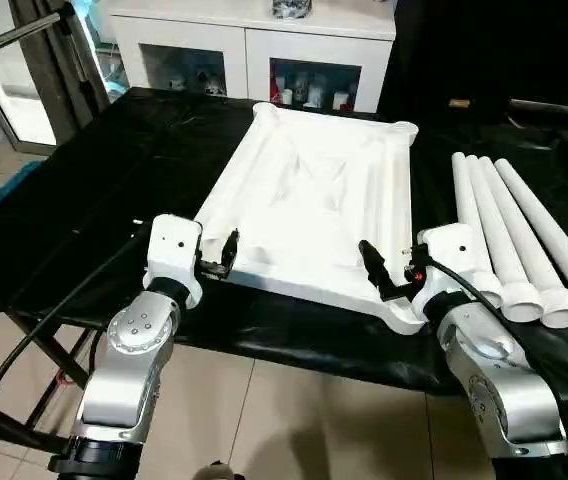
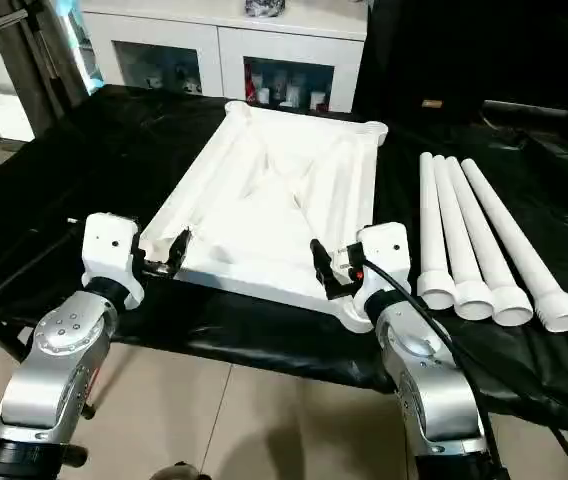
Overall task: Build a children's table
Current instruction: Move to table
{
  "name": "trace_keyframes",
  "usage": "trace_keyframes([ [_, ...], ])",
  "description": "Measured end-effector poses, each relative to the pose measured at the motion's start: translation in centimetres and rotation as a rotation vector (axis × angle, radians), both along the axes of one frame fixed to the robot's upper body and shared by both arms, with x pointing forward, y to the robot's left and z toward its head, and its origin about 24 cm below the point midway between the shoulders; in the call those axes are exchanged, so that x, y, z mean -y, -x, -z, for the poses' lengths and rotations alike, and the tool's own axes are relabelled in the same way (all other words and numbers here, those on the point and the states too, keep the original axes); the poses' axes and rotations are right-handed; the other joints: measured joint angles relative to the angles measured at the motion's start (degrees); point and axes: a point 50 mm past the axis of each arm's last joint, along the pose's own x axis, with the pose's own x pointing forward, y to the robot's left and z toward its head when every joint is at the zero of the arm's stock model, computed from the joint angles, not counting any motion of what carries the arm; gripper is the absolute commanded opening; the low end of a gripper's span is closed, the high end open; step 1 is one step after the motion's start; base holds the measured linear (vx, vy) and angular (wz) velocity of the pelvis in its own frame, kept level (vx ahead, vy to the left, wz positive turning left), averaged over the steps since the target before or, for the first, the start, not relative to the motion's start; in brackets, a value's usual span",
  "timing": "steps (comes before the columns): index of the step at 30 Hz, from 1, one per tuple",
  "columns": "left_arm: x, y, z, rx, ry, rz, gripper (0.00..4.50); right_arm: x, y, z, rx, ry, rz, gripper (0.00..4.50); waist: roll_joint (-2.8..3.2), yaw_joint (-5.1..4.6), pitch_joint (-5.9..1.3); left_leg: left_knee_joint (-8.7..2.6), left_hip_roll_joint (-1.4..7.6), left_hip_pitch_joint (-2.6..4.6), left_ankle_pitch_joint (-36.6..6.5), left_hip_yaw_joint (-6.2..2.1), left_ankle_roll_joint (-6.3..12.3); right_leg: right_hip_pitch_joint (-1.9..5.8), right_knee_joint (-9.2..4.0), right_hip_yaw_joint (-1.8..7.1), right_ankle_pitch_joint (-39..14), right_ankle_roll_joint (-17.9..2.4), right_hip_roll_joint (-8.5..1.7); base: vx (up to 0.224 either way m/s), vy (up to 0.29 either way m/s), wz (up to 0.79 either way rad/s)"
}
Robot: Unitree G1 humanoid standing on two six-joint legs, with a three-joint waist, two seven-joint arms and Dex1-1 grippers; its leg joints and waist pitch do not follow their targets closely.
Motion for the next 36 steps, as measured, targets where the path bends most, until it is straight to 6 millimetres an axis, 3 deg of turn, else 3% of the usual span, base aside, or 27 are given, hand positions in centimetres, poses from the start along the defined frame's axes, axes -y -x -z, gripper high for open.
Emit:
trace_keyframes([
  [6,0.01,0.0,0.0,-0.002,0.001,0.003,4.5,0.03,0.08,0.13,-0.005,0.0,0.002,4.46,0.07,-1.08,0.05,-1.68,-0.04,2.02,-0.07,0.3,-0.1,2.01,-1.84,-0.1,-0.12,0.12,0.13,0.031,0.002,-0.01],
  [10,0.03,0.01,0.0,-0.002,0.002,0.006,4.5,0.07,0.09,0.14,-0.005,0.0,0.004,4.46,0.08,-1.5,0.01,-1.79,-0.12,2.02,-0.41,0.37,-0.18,2.07,-1.79,-0.01,-0.5,-0.18,0.13,0.081,0.006,0.0],
  [21,0.06,-0.03,-0.05,-0.001,0.004,0.008,4.5,0.29,0.06,0.11,-0.002,0.007,0.021,4.46,0.12,-1.35,-0.05,-1.58,-0.13,1.87,-1.68,0.35,1.05,2.13,-1.54,-0.3,-2.31,-1.57,0.14,0.063,-0.001,0.01],
  [27,0.08,-0.07,-0.12,0.001,0.005,0.01,4.5,0.23,0.06,0.11,-0.002,0.004,0.02,4.46,0.13,-1.34,-0.05,0.03,-0.09,1.33,-2.22,0.18,1.45,1.71,-0.09,-0.2,-2.83,-1.61,-0.02,0.0,0.0,0.0],
  [29,0.1,-0.1,-0.16,0.002,0.007,0.011,4.5,0.21,0.06,0.12,-0.003,0.003,0.02,4.46,0.13,-1.26,-0.05,0.57,-0.06,0.94,-2.23,0.14,1.34,1.23,0.58,-0.04,-2.85,-1.57,-0.06,-0.028,-0.004,0.0],
  [34,0.11,-0.1,-0.14,0.001,0.009,0.012,4.5,0.16,0.07,0.14,-0.003,0.0,0.02,4.46,0.15,-1.28,-0.03,0.54,0.01,1.15,-1.89,0.14,0.08,1.27,0.71,0.11,-2.23,-0.8,-0.06,-0.07,-0.009,0.0],
  [36,0.11,-0.1,-0.14,0.001,0.009,0.013,4.5,0.15,0.07,0.15,-0.003,-0.001,0.02,4.46,0.19,-1.35,0.01,0.43,0.07,1.62,-1.81,0.16,-0.16,1.7,0.68,0.1,-2.13,-0.76,-0.04,-0.061,-0.012,0.02],
])
